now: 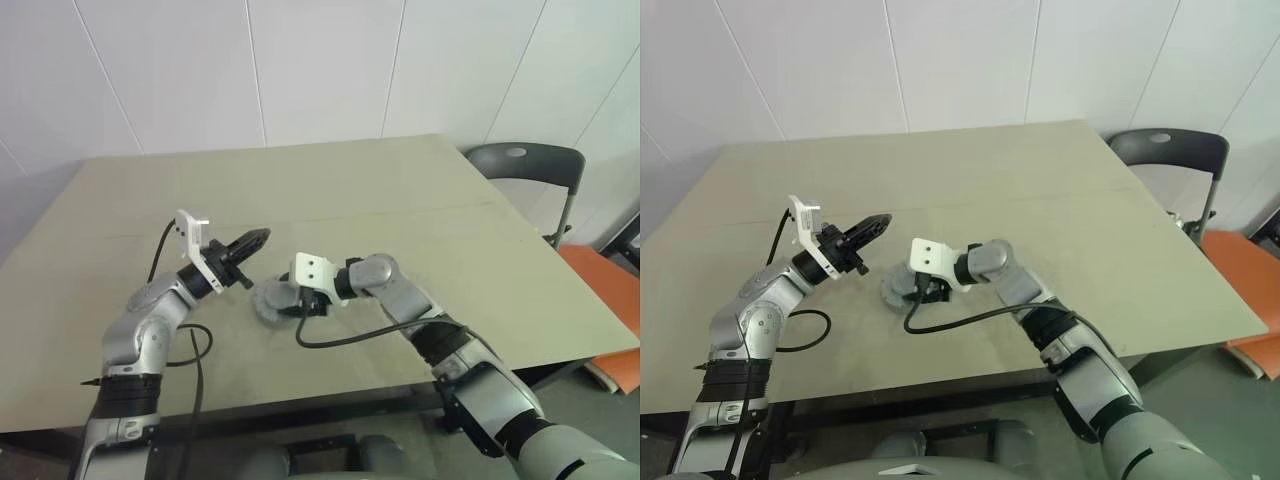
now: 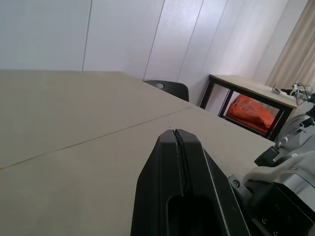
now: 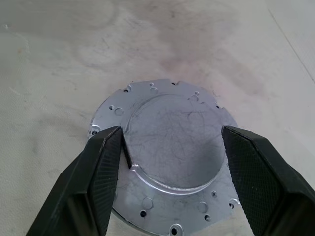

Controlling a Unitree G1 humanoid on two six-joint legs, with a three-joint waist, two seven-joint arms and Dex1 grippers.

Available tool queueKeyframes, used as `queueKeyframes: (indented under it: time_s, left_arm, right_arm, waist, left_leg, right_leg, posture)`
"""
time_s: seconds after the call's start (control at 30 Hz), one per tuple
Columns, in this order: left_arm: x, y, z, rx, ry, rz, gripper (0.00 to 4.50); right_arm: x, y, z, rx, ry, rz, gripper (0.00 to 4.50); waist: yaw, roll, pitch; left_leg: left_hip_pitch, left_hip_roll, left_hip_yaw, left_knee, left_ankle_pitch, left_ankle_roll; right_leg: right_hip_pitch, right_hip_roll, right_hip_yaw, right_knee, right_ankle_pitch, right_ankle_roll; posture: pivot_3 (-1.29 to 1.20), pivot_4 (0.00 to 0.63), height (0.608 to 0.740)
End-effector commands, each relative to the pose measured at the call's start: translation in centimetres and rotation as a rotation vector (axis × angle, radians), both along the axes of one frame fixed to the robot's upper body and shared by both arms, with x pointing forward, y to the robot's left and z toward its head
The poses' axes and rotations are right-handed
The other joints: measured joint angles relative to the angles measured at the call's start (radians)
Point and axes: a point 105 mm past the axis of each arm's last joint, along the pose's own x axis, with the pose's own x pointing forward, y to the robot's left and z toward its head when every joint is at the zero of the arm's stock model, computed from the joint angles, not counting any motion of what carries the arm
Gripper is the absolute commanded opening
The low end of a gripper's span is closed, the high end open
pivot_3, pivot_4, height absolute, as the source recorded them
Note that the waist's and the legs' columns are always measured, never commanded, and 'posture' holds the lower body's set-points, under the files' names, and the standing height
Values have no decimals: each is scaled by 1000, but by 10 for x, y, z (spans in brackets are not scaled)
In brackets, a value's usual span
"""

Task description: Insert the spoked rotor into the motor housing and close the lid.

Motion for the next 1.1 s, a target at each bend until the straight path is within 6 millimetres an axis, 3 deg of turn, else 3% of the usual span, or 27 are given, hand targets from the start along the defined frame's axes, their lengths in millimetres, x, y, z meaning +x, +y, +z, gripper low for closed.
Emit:
queueKeyframes:
  time_s: [0.03, 0.1, 0.2, 0.4, 0.53, 0.63, 0.93, 1.1]
  left_arm:
    - [-2, -2, 12, 0, -51, -5, 0]
    - [-2, -3, 12, -1, -53, -4, 0]
    - [-2, -4, 12, -2, -54, 0, 0]
    - [-1, -3, 10, 3, -47, 11, 0]
    - [-1, -4, 9, 5, -42, 10, 0]
    - [-1, -5, 7, 7, -39, 8, 0]
    - [-1, -4, 7, 8, -36, 10, 0]
    - [-1, -3, 7, 7, -38, 13, 0]
  right_arm:
    - [-20, -11, -36, -129, 175, 19, 3369]
    - [-25, -14, -48, -163, 242, -2, 3369]
    - [-19, -12, -50, -145, 295, -87, 2820]
    - [-15, -4, -40, -89, 286, -89, 898]
    - [-8, 7, -17, 45, 269, -95, 898]
    - [3, 9, -4, 101, 245, -139, 1492]
    - [16, 4, -6, 75, 182, -196, 4471]
    - [24, -1, -19, 14, 148, -243, 4471]
  waist:
    - [0, 0, 0]
    - [1, 2, -3]
    - [1, 3, -9]
    - [-1, 6, -11]
    - [-3, 6, -10]
    - [-3, 6, -9]
    - [1, 6, -10]
    - [0, 6, -9]
  left_leg:
    - [0, 0, 0, 0, 0, 0]
    - [0, 0, 0, 0, 0, 0]
    - [1, 0, 0, 0, 0, 0]
    - [13, 0, 0, -2, 0, 0]
    - [13, 0, 0, -2, 0, 0]
    - [11, 0, 0, -2, 0, 0]
    - [-3, 0, -1, -2, 0, 0]
    - [-3, -1, -1, -2, 0, 0]
  right_leg:
    - [0, 0, 0, 0, 0, 0]
    - [0, 0, 0, 0, 0, 1]
    - [1, 0, 0, -1, 0, 1]
    - [12, 0, 0, -1, -4, 2]
    - [12, 0, 0, -1, -5, 1]
    - [10, 0, 0, -1, -5, 1]
    - [-3, 0, 0, -1, 0, 1]
    - [-3, -1, 0, -1, 0, 1]
  posture:
    - [0, 0, 740]
    - [0, 0, 740]
    - [0, 0, 740]
    - [0, 0, 740]
    - [0, 0, 740]
    - [0, 0, 740]
    - [0, 0, 740]
    - [0, 0, 740]
